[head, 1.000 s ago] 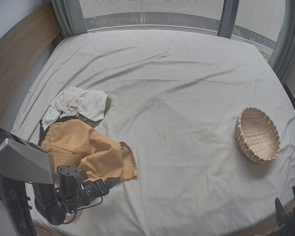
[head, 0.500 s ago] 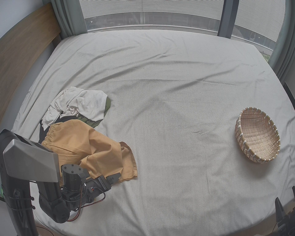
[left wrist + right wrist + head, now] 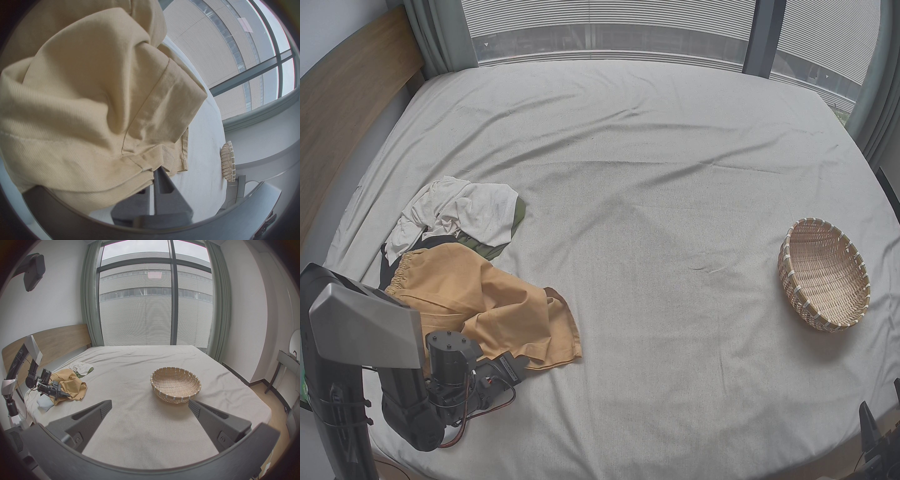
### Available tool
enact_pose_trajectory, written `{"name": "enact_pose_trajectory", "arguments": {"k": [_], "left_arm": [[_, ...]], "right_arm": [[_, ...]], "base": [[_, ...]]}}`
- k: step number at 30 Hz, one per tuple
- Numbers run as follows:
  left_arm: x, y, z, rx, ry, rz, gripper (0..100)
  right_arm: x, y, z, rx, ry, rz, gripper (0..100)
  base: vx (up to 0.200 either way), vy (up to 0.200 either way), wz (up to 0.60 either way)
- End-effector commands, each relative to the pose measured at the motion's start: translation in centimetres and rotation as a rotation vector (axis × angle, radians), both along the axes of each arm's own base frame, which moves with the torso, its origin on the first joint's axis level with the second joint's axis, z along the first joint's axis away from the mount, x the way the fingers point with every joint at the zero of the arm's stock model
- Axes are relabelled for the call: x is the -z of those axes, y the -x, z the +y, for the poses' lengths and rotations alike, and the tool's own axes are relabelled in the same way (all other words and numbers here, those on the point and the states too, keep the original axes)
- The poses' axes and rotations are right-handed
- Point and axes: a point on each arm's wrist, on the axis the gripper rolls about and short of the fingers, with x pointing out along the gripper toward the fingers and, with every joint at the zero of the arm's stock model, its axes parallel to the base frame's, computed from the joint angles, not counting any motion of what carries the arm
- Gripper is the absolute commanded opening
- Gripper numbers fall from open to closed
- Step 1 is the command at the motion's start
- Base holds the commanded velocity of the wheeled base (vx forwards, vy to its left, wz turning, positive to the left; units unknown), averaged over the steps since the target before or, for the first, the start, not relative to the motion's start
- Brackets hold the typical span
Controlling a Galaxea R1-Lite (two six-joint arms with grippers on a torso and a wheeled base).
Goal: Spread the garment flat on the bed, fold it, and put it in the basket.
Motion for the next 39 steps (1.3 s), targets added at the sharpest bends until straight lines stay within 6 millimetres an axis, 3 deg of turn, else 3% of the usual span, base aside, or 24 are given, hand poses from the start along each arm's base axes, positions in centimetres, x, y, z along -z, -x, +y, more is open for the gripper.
{"name": "enact_pose_trajectory", "arguments": {"k": [1, 11, 23, 39], "left_arm": [[-0.5, 0.9, -1.3, 0.053, 0.016, -0.004, 0], [-1.8, 1.6, -5.6, 0.177, 0.076, -0.061, 0], [-2.2, 1.9, -9.4, 0.257, 0.087, -0.078, 0], [-3.4, 0.9, -14.9, 0.359, 0.090, -0.070, 0]], "right_arm": [[0.5, 0.0, 0.0, -0.001, 0.000, 0.001, 100], [0.5, 0.0, 0.0, -0.001, -0.002, 0.001, 100], [0.5, 0.0, 0.0, -0.001, -0.002, 0.001, 100], [0.5, 0.0, 0.0, -0.001, -0.002, 0.001, 100]], "base": [[0.000, 0.000, 0.00], [0.000, 0.000, 0.00], [0.000, 0.000, 0.00], [0.000, 0.000, 0.00]]}}
